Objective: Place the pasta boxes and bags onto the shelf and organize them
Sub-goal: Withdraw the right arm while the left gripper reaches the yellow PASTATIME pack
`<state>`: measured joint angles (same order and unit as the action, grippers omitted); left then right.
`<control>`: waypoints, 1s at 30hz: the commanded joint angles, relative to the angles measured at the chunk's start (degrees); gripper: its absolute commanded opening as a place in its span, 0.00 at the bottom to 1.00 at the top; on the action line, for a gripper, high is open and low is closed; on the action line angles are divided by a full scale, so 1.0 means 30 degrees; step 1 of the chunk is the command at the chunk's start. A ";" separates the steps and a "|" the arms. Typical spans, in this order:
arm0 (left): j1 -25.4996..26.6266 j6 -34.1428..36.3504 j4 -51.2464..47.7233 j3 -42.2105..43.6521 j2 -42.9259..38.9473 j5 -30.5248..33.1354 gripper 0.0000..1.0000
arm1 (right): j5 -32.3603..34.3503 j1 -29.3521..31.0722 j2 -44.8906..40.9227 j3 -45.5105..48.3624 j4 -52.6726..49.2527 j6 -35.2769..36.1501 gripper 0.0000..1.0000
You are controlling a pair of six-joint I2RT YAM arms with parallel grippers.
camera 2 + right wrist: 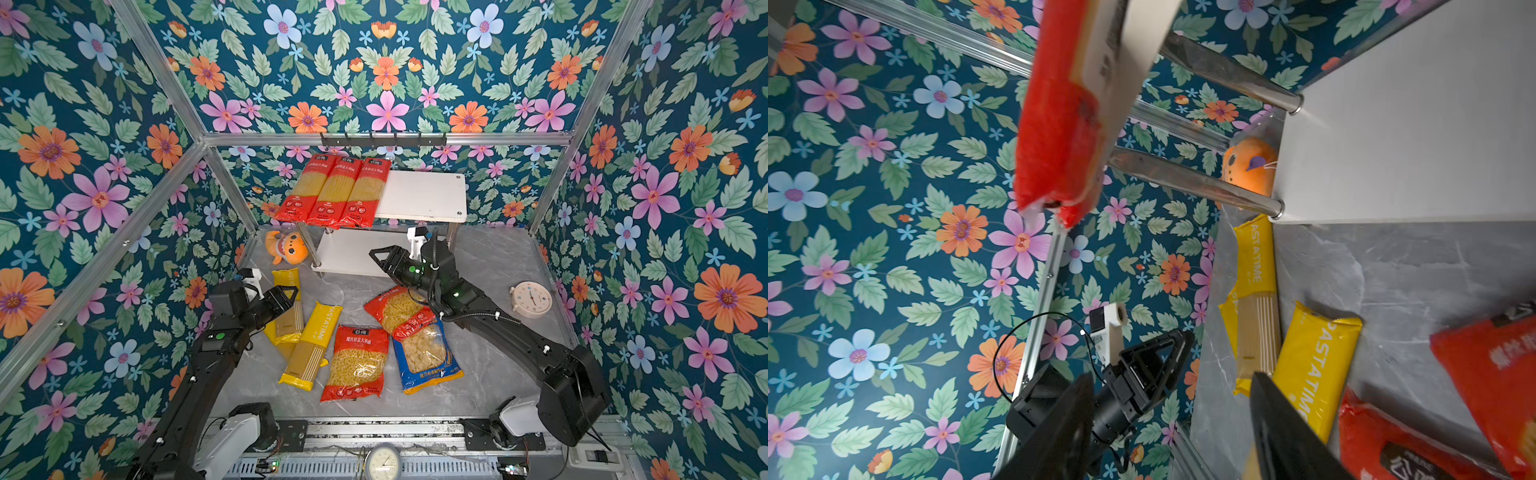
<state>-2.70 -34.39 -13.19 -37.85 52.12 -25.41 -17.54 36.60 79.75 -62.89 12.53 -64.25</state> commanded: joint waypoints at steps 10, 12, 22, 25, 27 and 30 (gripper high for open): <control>-0.3182 -0.0394 -0.1843 0.1893 0.0630 0.1085 0.68 | 0.1860 0.3074 0.2933 -0.0214 -0.2020 0.1894 0.58; -0.3034 -0.0255 -0.2164 0.2070 0.0624 0.1140 0.68 | 0.1819 0.3603 0.3841 -0.0315 -0.1865 0.2005 0.57; 0.2516 -0.1288 -0.3206 0.3434 -0.0626 0.4194 0.70 | -0.0375 0.4643 0.9500 -0.2093 -0.1534 0.1306 0.55; 0.3399 -0.1915 -0.2841 0.3679 -0.0192 0.4764 0.69 | -0.0511 0.4675 1.1080 -0.3463 -0.2323 0.1358 0.55; 0.3840 -0.2187 -0.2404 0.3976 -0.0135 0.5175 0.68 | -0.0367 0.4676 1.1936 -0.4318 -0.2910 0.1436 0.55; 0.4107 -0.2683 -0.1640 0.4464 0.0017 0.4897 0.66 | -0.0313 0.4675 1.3072 -0.5536 -0.3784 0.1395 0.55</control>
<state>9.13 -40.58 -20.91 -25.04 51.81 -11.84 -18.02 50.54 117.25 -77.47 4.29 -59.68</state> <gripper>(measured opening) 0.663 0.551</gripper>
